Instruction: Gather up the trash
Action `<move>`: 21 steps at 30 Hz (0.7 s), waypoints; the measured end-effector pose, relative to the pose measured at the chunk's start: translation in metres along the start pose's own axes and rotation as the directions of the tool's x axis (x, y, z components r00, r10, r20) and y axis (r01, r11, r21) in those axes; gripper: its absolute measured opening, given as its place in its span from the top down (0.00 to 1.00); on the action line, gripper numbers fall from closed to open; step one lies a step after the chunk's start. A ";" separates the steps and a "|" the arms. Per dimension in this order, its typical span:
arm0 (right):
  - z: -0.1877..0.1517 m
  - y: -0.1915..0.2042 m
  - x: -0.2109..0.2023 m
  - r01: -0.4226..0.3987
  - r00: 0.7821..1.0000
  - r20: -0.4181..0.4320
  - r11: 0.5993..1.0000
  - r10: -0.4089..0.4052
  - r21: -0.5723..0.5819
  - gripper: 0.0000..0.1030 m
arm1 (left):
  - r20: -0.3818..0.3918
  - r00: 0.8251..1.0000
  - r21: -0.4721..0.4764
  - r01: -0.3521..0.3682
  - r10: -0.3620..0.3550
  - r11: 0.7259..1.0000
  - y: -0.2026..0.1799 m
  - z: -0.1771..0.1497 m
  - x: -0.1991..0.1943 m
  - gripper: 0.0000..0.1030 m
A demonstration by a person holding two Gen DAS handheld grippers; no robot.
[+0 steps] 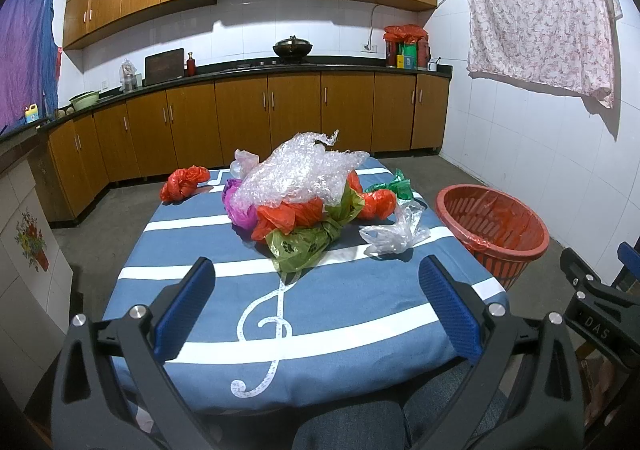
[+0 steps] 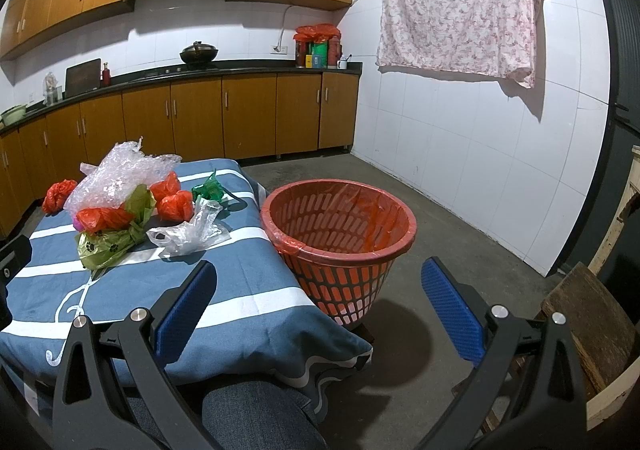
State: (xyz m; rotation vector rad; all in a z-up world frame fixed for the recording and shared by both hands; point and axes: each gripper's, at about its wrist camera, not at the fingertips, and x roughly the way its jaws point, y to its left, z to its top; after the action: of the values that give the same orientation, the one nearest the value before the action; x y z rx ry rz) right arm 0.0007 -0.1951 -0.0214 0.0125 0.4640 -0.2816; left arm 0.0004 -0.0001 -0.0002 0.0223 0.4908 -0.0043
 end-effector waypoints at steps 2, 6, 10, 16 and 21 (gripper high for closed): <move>0.000 0.000 0.000 0.000 1.000 0.000 1.000 0.000 0.000 0.02 | 0.000 1.000 0.000 0.000 0.000 1.000 0.000 0.000 0.000 0.04; 0.000 -0.001 0.000 0.000 1.000 0.000 1.000 0.000 0.001 0.02 | -0.001 1.000 0.000 0.000 0.000 1.000 0.000 0.000 0.000 0.04; -0.001 -0.001 0.000 0.000 1.000 -0.001 1.000 0.000 0.001 0.02 | -0.001 1.000 0.000 0.000 0.000 1.000 0.000 0.000 0.000 0.04; -0.001 -0.002 0.001 0.000 1.000 -0.001 1.000 0.000 0.001 0.02 | -0.002 1.000 -0.001 0.001 -0.001 1.000 0.000 0.000 0.000 0.04; -0.001 -0.002 0.001 0.000 1.000 -0.001 1.000 0.000 0.002 0.02 | -0.002 1.000 -0.001 0.001 -0.001 1.000 0.000 0.000 0.000 0.04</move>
State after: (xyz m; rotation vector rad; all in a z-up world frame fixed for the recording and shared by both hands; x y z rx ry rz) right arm 0.0005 -0.1974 -0.0224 0.0143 0.4648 -0.2820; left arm 0.0003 -0.0001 -0.0003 0.0216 0.4930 -0.0049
